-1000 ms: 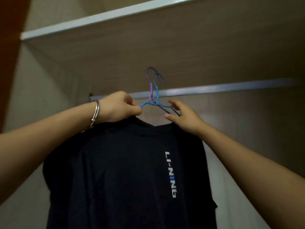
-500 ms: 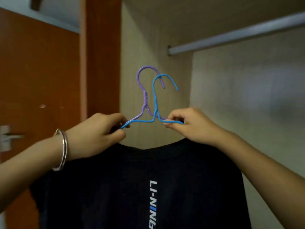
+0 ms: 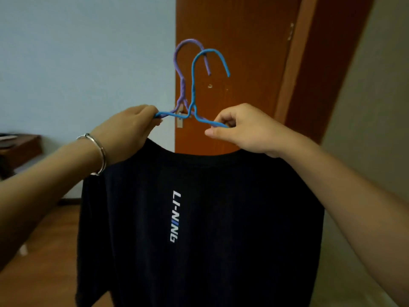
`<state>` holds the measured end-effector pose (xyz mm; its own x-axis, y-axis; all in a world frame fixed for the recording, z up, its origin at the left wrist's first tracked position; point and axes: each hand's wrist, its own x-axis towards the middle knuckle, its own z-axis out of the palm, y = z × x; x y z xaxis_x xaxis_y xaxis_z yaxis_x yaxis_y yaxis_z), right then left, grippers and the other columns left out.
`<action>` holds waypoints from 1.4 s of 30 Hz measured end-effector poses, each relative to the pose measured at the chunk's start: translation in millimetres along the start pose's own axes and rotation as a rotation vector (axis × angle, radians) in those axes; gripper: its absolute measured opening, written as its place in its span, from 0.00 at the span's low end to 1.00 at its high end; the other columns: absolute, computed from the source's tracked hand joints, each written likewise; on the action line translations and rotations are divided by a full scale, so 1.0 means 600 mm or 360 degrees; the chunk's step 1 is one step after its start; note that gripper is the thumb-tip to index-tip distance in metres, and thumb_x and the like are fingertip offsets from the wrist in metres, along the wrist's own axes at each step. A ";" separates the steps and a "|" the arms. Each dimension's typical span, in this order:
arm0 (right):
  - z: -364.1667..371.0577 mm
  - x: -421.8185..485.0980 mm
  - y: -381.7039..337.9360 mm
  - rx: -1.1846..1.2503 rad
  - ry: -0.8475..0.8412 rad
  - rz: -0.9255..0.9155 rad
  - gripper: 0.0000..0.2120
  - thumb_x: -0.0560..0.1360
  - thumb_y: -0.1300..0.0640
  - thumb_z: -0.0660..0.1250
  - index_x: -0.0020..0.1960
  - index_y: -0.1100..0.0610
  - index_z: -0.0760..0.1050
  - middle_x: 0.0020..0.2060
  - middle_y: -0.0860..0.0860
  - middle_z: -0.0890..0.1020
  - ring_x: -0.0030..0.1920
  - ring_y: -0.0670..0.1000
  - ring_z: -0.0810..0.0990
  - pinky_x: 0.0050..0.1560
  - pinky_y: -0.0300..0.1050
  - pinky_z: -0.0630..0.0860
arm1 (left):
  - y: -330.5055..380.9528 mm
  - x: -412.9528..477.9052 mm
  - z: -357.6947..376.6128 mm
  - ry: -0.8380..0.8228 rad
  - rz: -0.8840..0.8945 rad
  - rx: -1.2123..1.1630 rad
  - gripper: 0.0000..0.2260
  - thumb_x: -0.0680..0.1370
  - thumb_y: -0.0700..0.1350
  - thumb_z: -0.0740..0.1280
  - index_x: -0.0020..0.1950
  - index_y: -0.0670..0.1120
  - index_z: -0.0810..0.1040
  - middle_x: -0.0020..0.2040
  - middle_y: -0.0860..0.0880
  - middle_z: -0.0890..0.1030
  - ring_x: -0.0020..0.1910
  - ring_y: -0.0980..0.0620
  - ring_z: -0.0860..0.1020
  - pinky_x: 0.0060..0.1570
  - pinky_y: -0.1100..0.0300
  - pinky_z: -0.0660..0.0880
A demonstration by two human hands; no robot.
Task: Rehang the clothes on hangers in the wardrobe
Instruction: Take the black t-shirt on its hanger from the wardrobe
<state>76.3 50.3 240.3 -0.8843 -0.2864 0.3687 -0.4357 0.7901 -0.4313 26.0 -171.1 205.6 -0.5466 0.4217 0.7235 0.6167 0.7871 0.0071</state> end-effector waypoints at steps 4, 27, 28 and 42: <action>0.082 0.107 -0.005 -0.0034 -0.0007 -0.0027 0.14 0.75 0.47 0.64 0.48 0.59 0.78 0.31 0.49 0.70 0.32 0.47 0.68 0.35 0.43 0.65 | -0.102 0.003 0.018 -0.0099 -0.0234 0.0158 0.13 0.80 0.45 0.54 0.52 0.36 0.71 0.51 0.35 0.76 0.47 0.35 0.73 0.46 0.47 0.69; 0.471 0.670 0.122 0.0179 -0.0298 -0.0404 0.30 0.72 0.44 0.67 0.71 0.50 0.63 0.66 0.51 0.71 0.65 0.50 0.69 0.60 0.38 0.62 | -0.603 -0.011 0.176 0.0156 -0.0916 0.0856 0.13 0.80 0.42 0.54 0.55 0.34 0.70 0.54 0.30 0.73 0.45 0.29 0.73 0.43 0.41 0.69; 0.496 0.706 0.127 0.0217 -0.0297 -0.0381 0.29 0.71 0.44 0.67 0.69 0.49 0.64 0.61 0.51 0.73 0.61 0.50 0.71 0.58 0.39 0.64 | -0.624 -0.011 0.187 0.0171 -0.0943 0.0889 0.13 0.80 0.42 0.54 0.54 0.33 0.70 0.53 0.30 0.74 0.45 0.29 0.73 0.44 0.41 0.69; 0.767 1.030 -0.073 0.0661 -0.0565 -0.1151 0.10 0.74 0.50 0.66 0.54 0.49 0.80 0.54 0.50 0.82 0.56 0.52 0.77 0.51 0.46 0.71 | -0.803 -0.122 0.159 0.0177 -0.1723 0.1238 0.10 0.77 0.41 0.61 0.47 0.33 0.75 0.42 0.31 0.79 0.42 0.34 0.77 0.39 0.56 0.61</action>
<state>-528.1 -410.5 108.1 -0.3410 -0.8413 0.4194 -0.8696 0.1129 -0.4806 -285.0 -538.2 83.3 -0.4803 -0.5826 0.6557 -0.5959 0.7653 0.2435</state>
